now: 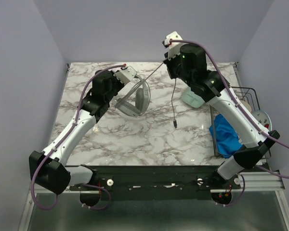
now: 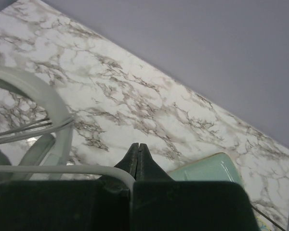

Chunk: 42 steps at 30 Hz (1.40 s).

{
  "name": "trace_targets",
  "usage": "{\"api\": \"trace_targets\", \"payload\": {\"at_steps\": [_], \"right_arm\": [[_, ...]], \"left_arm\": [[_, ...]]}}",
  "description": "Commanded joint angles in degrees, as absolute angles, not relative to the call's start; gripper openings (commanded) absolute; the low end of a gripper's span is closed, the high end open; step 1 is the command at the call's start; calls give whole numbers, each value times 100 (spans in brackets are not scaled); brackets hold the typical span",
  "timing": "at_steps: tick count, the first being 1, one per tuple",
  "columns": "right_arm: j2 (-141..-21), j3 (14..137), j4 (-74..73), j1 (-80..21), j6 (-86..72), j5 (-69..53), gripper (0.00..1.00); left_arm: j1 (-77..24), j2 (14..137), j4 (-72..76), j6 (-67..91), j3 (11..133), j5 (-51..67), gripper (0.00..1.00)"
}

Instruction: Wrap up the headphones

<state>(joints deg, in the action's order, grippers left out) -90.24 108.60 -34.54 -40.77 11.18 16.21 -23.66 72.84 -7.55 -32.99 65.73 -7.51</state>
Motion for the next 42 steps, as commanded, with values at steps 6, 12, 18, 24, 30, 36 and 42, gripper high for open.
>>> {"api": "trace_targets", "payload": {"at_steps": [6,12,18,24,30,36,42], "right_arm": [[-8851,10152,-2989,-2647,959,537,1],[-8991,9818,-2760,-2400,835,291,1],[-9237,9712,-2514,-2391,862,-999,7],[-9439,9440,-1724,-2426,169,-2601,24],[-9799,9079,-677,-2794,-570,-3094,29],[-10344,8965,-273,-3154,-878,-3032,29],[-10591,8754,-44,-3314,-949,-2830,29]], "left_arm": [[-2303,6715,-2882,-1988,7444,553,0],[-2311,6680,-3366,-1714,7962,826,0],[-2312,6706,-3911,-1003,8911,1624,0],[-2347,6995,-3999,-28,10290,1969,0],[-2601,7356,-3815,693,11398,1688,0],[-2628,7804,-3665,1230,12286,1389,0],[-2628,8068,-3709,1336,12823,1134,0]]}}
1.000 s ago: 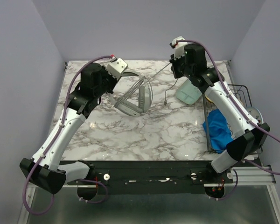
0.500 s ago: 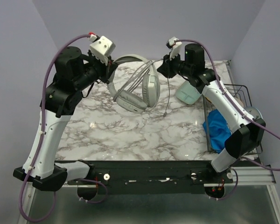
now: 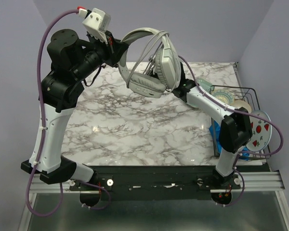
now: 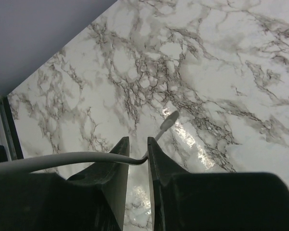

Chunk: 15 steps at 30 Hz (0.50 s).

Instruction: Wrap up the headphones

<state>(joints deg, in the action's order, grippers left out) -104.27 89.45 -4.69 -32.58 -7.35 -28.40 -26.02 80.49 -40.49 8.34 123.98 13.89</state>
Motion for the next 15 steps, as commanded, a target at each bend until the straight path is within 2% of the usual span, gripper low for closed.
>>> {"api": "trace_targets", "payload": {"at_steps": [1,7,9,13,15], "right_arm": [[-10626,8667,-44,-3322,-1001,-2769,29],[-10635,8394,369,-3331,-1098,-2654,28],[-10600,8280,509,-3322,-1134,-2654,19],[-10538,8130,624,-3322,-1143,-2663,16],[-10512,8043,668,-3322,-1142,-2619,9]], "left_arm": [[-2637,8086,-3709,1345,12893,1090,0],[-2628,8103,-3718,1459,13025,941,0],[-2628,8095,-3718,1485,13034,888,0],[-2628,8095,-3709,1485,13008,853,0],[-2628,8086,-3709,1485,13008,809,0]]}}
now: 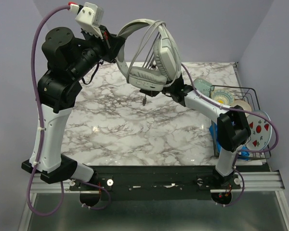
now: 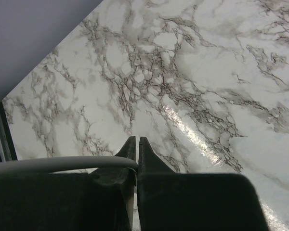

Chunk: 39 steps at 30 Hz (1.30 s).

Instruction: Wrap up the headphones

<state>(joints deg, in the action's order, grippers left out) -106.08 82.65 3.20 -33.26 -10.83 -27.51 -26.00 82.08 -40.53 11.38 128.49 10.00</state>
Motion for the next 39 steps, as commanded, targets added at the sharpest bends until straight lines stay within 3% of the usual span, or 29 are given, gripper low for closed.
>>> {"api": "trace_targets", "payload": {"at_steps": [1,8,14,18,25,34,39], "right_arm": [[-10494,8033,668,-3322,-1134,-2602,6],[-10503,8077,-461,-3804,-626,-1944,1],[-10915,9042,-2290,-4728,237,-766,1],[-11240,9763,-3180,-5272,536,-36,1],[-11777,11345,-4762,-6168,1159,1255,1],[-11312,11066,-5738,-6645,1169,2143,1],[-11127,10680,-6494,-6636,1151,3953,1]], "left_arm": [[-2628,8095,-3700,1485,13034,748,0],[-2479,8305,-3718,1924,13411,-209,0],[-1278,8946,-3692,3110,14027,-168,0],[-985,9202,-3613,3208,13966,-421,0],[-984,9290,-2587,2120,12615,-1694,0],[-1019,9080,-110,-927,9928,-2795,0],[-1037,8886,544,-1906,8843,-2532,0]]}}
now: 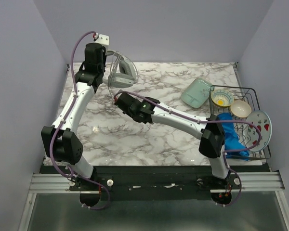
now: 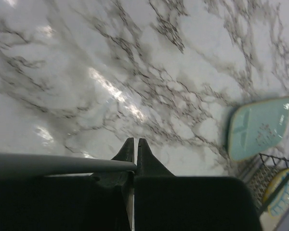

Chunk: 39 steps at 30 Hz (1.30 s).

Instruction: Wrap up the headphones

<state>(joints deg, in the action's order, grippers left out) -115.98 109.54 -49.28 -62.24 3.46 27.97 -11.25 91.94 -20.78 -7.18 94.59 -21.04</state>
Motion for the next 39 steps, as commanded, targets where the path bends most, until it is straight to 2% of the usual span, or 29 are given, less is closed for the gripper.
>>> {"api": "trace_targets", "payload": {"at_steps": [1,7,11,20,24,28,32,39], "right_arm": [[-11110,10661,-6591,-6627,1134,4164,1],[-10645,10792,-6610,-6408,1335,4903,1],[-10425,11109,-6155,-6284,1757,4660,1],[-10433,11609,-5230,-5933,2514,4036,1],[-10293,11892,-5186,-5933,2470,3516,1],[-9889,10806,-4887,-5933,2321,3849,1],[-9371,9953,-4624,-5924,1987,3631,1],[-8965,8571,-3543,-5933,1872,3595,1]], "left_arm": [[-1037,8816,588,-2020,8711,-2462,0],[-1247,8500,869,-3048,7586,-2048,0],[-1651,8201,914,-3708,6726,-1864,0],[-2188,7734,-254,-3043,6460,-1002,0],[-2022,7997,-807,-2217,7065,-644,0],[-1181,8445,-1414,-1022,7996,0,0],[-503,8771,-1914,103,8997,719,0],[289,8904,-2048,1713,9528,1872,0]]}}
